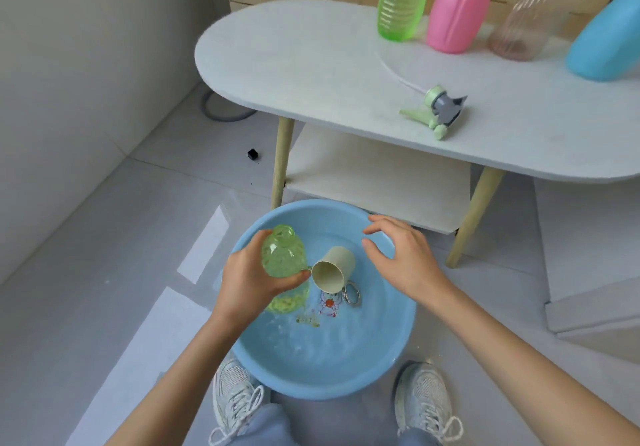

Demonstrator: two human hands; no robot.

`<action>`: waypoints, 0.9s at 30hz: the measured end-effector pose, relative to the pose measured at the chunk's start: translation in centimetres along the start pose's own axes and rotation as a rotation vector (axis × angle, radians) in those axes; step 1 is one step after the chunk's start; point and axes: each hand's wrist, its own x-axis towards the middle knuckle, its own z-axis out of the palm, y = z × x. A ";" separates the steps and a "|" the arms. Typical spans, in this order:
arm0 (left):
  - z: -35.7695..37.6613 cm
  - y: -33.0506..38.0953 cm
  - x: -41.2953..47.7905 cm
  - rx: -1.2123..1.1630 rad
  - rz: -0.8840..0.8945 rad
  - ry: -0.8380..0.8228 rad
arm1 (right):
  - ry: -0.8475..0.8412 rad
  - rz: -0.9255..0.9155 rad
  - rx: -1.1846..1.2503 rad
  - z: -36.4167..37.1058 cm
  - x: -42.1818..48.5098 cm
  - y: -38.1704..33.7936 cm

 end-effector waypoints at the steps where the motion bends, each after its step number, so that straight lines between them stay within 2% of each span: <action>1: -0.4 0.4 -0.1 -0.015 0.014 0.006 | 0.018 -0.023 0.008 -0.8 0.0 -0.7; 7: -3.3 4.6 0.3 -0.094 0.086 0.019 | 0.172 -0.141 -0.017 -7.2 1.6 -4.6; 13: -4.9 7.9 1.2 -0.113 0.156 0.026 | 0.271 -0.152 -0.175 -11.8 4.6 -5.2; 21: -4.7 10.2 3.2 -0.131 0.212 -0.013 | 0.090 -0.089 -0.502 -13.6 9.8 -2.8; 25: -4.1 10.5 4.5 -0.142 0.223 -0.040 | 0.020 -0.043 -0.533 -13.3 11.6 -1.6; 27: -3.8 10.5 5.1 -0.154 0.219 -0.037 | 0.041 -0.057 -0.534 -13.0 12.1 -1.0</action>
